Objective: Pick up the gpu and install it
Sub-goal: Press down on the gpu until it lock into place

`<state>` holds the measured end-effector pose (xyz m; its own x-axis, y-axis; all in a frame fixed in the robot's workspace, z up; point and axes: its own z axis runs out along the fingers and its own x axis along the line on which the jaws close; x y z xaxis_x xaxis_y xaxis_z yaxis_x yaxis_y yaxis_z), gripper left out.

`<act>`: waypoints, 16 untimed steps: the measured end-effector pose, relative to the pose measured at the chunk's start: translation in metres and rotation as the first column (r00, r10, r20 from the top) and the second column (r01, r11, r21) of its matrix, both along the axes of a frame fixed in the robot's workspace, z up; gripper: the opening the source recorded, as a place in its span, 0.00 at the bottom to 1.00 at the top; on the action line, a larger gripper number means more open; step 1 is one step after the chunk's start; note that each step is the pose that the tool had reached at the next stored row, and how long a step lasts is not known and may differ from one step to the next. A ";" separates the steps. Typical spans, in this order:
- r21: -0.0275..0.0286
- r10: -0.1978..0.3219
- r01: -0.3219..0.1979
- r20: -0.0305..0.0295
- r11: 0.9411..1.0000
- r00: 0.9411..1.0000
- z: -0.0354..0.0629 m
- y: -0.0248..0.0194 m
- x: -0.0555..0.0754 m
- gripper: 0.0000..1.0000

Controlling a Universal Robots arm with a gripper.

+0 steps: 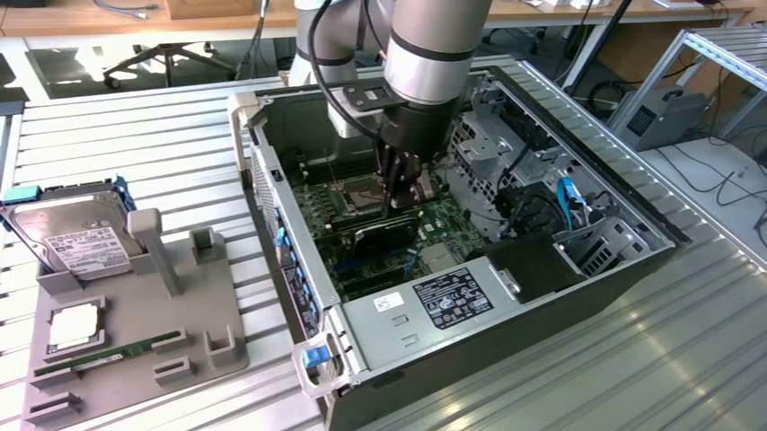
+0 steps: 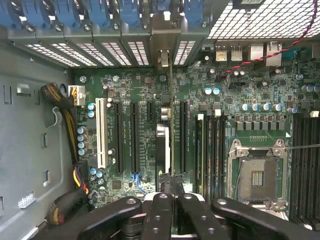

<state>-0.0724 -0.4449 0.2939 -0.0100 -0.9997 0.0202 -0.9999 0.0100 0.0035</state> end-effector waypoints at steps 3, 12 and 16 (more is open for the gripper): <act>0.000 0.000 0.000 0.002 1.000 1.000 -0.0001 0.0000 -0.013 0.11; 0.000 0.000 0.000 0.003 1.000 1.000 -0.0044 0.0000 -0.041 0.11; 0.000 0.000 0.000 0.003 1.000 1.000 -0.0073 0.0000 -0.047 0.11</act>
<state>-0.1193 -0.4449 0.2866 -0.0100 -0.9997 0.0203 -0.9999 0.0100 0.0003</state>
